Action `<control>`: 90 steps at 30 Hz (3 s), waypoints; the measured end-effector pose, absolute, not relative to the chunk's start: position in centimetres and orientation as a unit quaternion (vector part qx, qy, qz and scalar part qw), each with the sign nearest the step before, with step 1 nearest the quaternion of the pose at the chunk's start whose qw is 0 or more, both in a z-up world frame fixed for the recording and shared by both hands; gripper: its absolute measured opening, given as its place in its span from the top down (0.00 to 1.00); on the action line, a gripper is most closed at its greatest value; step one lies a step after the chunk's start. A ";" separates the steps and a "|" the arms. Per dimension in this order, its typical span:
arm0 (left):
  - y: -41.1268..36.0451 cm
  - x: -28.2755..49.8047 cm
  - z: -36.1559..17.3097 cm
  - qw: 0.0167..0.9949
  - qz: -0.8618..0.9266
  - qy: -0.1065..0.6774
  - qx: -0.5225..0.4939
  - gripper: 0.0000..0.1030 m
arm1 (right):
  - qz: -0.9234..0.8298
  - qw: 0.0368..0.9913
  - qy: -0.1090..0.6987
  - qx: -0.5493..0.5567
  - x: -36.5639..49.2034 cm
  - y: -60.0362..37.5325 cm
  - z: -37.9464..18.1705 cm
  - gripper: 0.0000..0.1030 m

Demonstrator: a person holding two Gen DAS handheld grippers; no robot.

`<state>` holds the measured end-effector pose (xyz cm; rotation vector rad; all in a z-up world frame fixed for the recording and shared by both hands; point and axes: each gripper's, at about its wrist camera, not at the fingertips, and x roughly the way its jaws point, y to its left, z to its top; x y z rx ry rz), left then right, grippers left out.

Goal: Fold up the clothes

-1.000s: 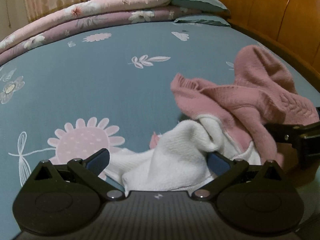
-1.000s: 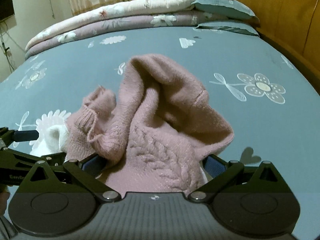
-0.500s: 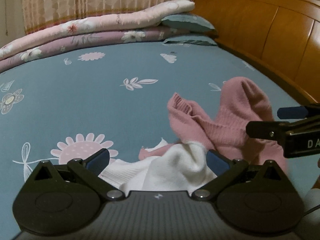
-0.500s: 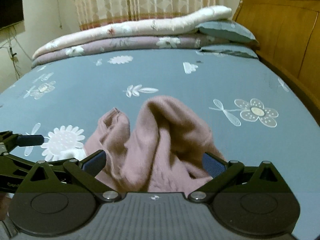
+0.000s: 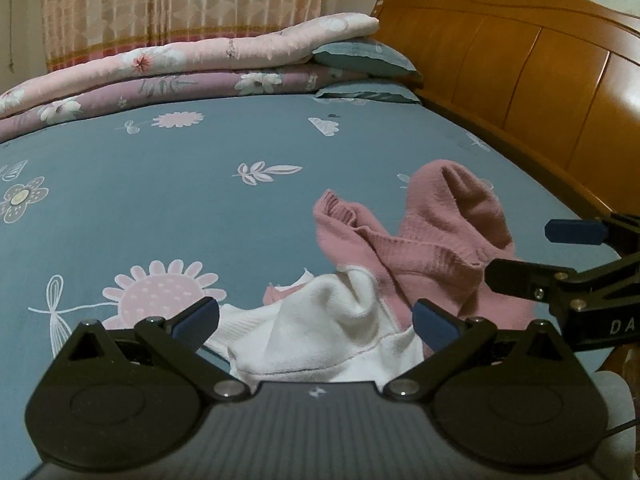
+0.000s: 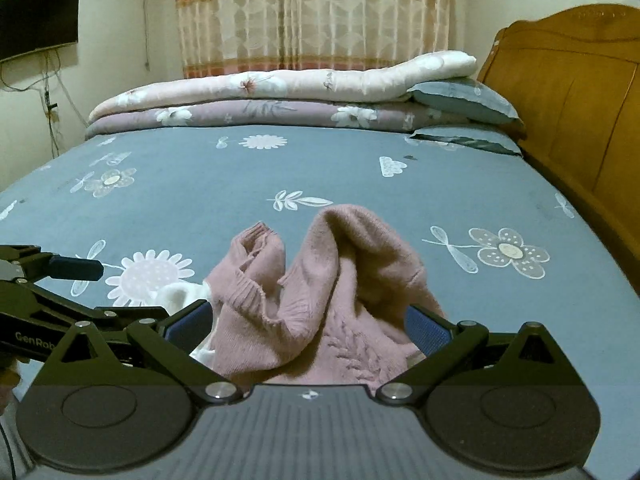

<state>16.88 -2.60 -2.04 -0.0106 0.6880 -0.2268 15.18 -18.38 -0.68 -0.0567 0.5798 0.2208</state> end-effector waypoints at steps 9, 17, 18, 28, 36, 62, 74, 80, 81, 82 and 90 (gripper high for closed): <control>-2.7 16.0 -1.5 0.937 -0.113 0.330 -0.004 0.01 | 0.100 0.952 0.288 -0.031 14.3 -18.2 -0.2 0.00; -3.3 16.0 -1.6 0.935 -0.117 0.335 0.000 0.01 | 0.103 0.950 0.295 -0.021 14.3 -18.7 -0.3 0.00; -3.4 16.0 -1.6 0.935 -0.117 0.335 0.000 0.01 | 0.103 0.949 0.296 -0.020 14.3 -18.7 -0.4 0.00; -4.6 17.0 -1.8 0.931 -0.129 0.342 0.012 0.01 | 0.106 0.947 0.304 -0.008 14.4 -19.5 -0.9 0.00; -5.4 18.0 -1.9 0.930 -0.130 0.344 0.019 0.06 | 0.110 0.950 0.293 -0.015 14.2 -19.8 -1.2 0.01; -4.2 20.0 -2.3 0.933 -0.127 0.336 0.009 0.35 | 0.172 0.944 0.281 -0.001 14.8 -19.1 -0.8 0.36; -1.8 22.8 -2.8 0.927 -0.163 0.338 -0.010 0.35 | 0.137 0.932 0.331 -0.063 16.9 -17.6 -4.5 0.41; -2.3 23.0 -3.4 0.917 -0.204 0.341 -0.022 0.35 | 0.100 0.923 0.369 -0.048 17.8 -20.8 -8.0 0.52; -2.6 22.5 -3.3 0.917 -0.212 0.337 -0.021 0.35 | 0.102 0.923 0.369 -0.037 17.8 -21.2 -8.1 0.52; -2.9 21.9 -3.2 0.917 -0.221 0.333 -0.019 0.34 | 0.103 0.924 0.368 -0.027 17.9 -21.5 -8.1 0.53; -7.4 17.8 -4.0 0.912 -0.243 0.319 0.084 0.30 | 0.100 0.927 0.362 0.012 18.6 -23.2 -8.4 0.52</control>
